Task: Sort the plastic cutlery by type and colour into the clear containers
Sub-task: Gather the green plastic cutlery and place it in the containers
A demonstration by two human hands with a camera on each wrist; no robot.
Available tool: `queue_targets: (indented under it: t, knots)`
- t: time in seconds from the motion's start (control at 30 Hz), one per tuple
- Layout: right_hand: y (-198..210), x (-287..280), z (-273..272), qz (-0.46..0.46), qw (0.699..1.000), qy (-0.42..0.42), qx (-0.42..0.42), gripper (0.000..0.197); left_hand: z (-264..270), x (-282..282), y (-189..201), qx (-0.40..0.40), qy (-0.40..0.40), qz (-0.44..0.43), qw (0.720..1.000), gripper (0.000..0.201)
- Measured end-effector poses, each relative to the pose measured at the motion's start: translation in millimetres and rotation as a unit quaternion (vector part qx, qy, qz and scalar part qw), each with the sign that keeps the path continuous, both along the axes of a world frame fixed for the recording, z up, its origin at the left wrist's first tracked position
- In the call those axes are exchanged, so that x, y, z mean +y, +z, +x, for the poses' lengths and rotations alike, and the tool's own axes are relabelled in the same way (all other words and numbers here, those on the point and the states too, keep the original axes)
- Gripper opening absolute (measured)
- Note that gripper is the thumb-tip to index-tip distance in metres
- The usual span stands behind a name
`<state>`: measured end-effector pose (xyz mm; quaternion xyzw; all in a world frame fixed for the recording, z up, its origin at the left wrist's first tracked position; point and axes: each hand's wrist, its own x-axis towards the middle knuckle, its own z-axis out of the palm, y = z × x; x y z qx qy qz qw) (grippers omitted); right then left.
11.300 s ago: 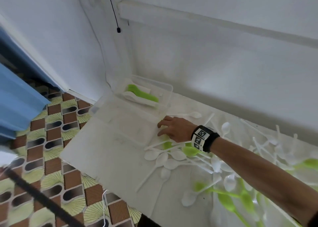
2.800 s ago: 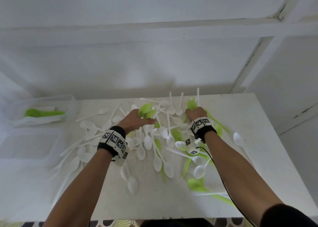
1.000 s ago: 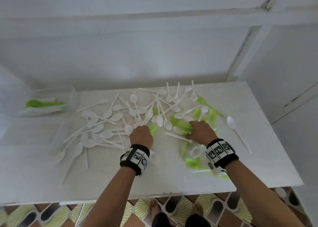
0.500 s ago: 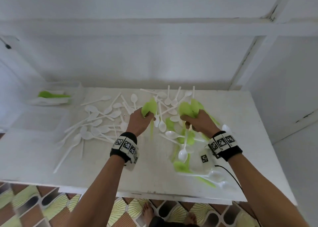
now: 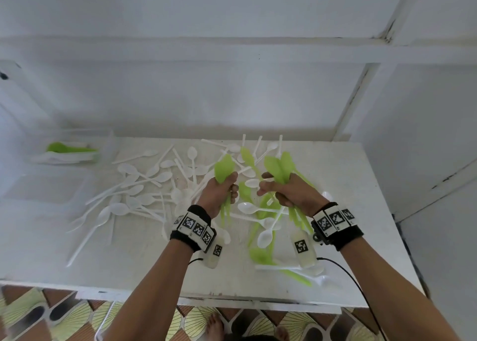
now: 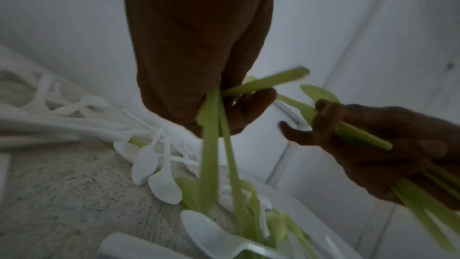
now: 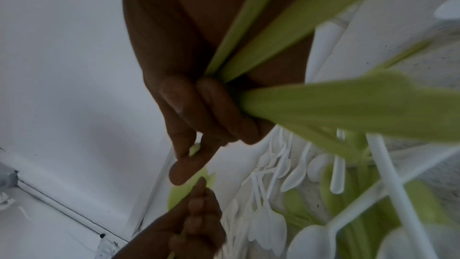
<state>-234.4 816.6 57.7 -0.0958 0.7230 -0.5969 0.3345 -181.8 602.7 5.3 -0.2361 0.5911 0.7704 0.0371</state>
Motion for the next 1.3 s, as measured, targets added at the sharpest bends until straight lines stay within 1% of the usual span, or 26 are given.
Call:
queue_targets:
  t: [0.03,0.1,0.17,0.23,0.3,0.33,0.4,0.47,0.5,0.53,0.6,0.63,0.67,0.7,0.73,0.77,0.8,0.87,0.93,1.03,1.1,1.17,1.23,1.3]
  knots:
    - [-4.5,-1.6,2.2,0.009,1.0,0.004,-0.004,0.028,-0.6,1.7,0.3,0.005,0.0,-0.003,1.0,0.016]
    - [-11.6,-6.9,7.5,0.014,1.0,-0.008,-0.006,0.022,-2.1,2.2,-0.1,0.017,-0.008,0.0,1.0,0.014]
    - [-17.5,-11.7,11.6,0.001,0.999,-0.044,-0.016,0.013,-3.6,1.4,0.3,0.024,-0.014,-0.004,1.0,0.02]
    - [-24.7,-15.0,11.7,-0.01,0.995,-0.092,-0.02,0.007,-5.6,-1.4,1.8,0.006,-0.003,-0.021,1.0,0.029]
    - [-31.5,-18.2,10.0,-0.012,0.99,-0.142,-0.022,0.009,-7.5,-7.0,0.3,-0.02,0.021,-0.037,0.999,0.033]
    - [-34.1,-19.7,9.8,-0.014,0.987,-0.159,-0.02,0.016,-8.2,-11.3,-2.8,-0.028,0.033,-0.048,0.998,0.034]
    - [-39.0,-21.9,9.4,-0.033,0.982,-0.183,-0.015,0.028,-8.4,-21.4,-8.3,-0.033,0.042,-0.101,0.993,0.034]
    - [-42.5,-22.4,10.2,-0.051,0.981,-0.186,-0.014,0.024,-10.9,-34.2,-15.8,-0.032,0.029,-0.215,0.976,0.041]
    - [-45.0,-22.3,10.5,-0.045,0.983,-0.178,-0.007,0.02,-13.9,-41.2,-19.0,-0.032,0.013,-0.287,0.957,0.045]
    - [-49.0,-22.4,9.9,-0.023,0.985,-0.171,0.008,0.016,-18.3,-48.9,-21.4,-0.037,-0.011,-0.364,0.931,0.046]
    - [-57.1,-25.5,7.3,0.068,0.982,-0.158,0.081,0.018,-29.5,-62.3,-23.4,-0.046,-0.07,-0.503,0.86,0.042]
    - [-61.4,-28.7,4.6,0.13,0.972,-0.146,0.132,0.025,-35.1,-67.9,-23.6,-0.047,-0.102,-0.558,0.822,0.038]
    - [-65.7,-32.9,1.9,0.193,0.956,-0.122,0.185,0.03,-40.4,-72.6,-23.6,-0.046,-0.132,-0.601,0.787,0.031]
    - [-68.5,-38.7,-0.2,0.254,0.935,-0.089,0.232,0.031,-45.4,-76.5,-23.6,-0.04,-0.156,-0.631,0.759,0.025]
    - [-73.1,-45.0,-1.9,0.304,0.913,-0.057,0.265,0.03,-49.7,-79.3,-24.3,-0.03,-0.175,-0.652,0.737,0.02]
    - [-76.7,-51.9,-3.2,0.344,0.895,-0.032,0.283,0.03,-54.1,-82.4,-26.8,-0.021,-0.188,-0.662,0.726,0.018]
    - [-81.7,-58.3,-4.0,0.374,0.883,-0.012,0.284,0.031,-57.1,-84.6,-28.1,-0.016,-0.195,-0.667,0.719,0.017]
    - [-90.7,-68.3,-2.4,0.411,0.871,0.005,0.269,0.034,-63.6,-89.2,-33.0,-0.017,-0.194,-0.668,0.718,0.017]
    - [-95.6,-73.7,-0.9,0.428,0.865,-0.004,0.262,0.037,-68.4,-92.3,-38.2,-0.021,-0.197,-0.659,0.726,0.017]
    - [-97.5,-77.9,-3.2,0.442,0.856,0.003,0.269,0.034,-71.5,-95.3,-46.4,-0.02,-0.232,-0.65,0.724,0.022]
    - [-94.1,-79.6,-4.7,0.441,0.858,0.007,0.262,0.036,-72.3,-96.7,-50.5,-0.027,-0.252,-0.641,0.724,0.025]
    - [-90.8,-78.7,-5.3,0.423,0.873,0.002,0.243,0.041,-73.3,-97.5,-52.5,-0.033,-0.258,-0.63,0.732,0.027]
    - [-89.4,-76.4,-3.9,0.395,0.891,-0.023,0.222,0.04,-73.4,-99.1,-53.1,-0.039,-0.247,-0.615,0.748,0.026]
    - [-88.2,-72.6,-1.0,0.352,0.909,-0.065,0.215,0.034,-73.5,-101.9,-53.1,-0.047,-0.194,-0.578,0.791,0.024]
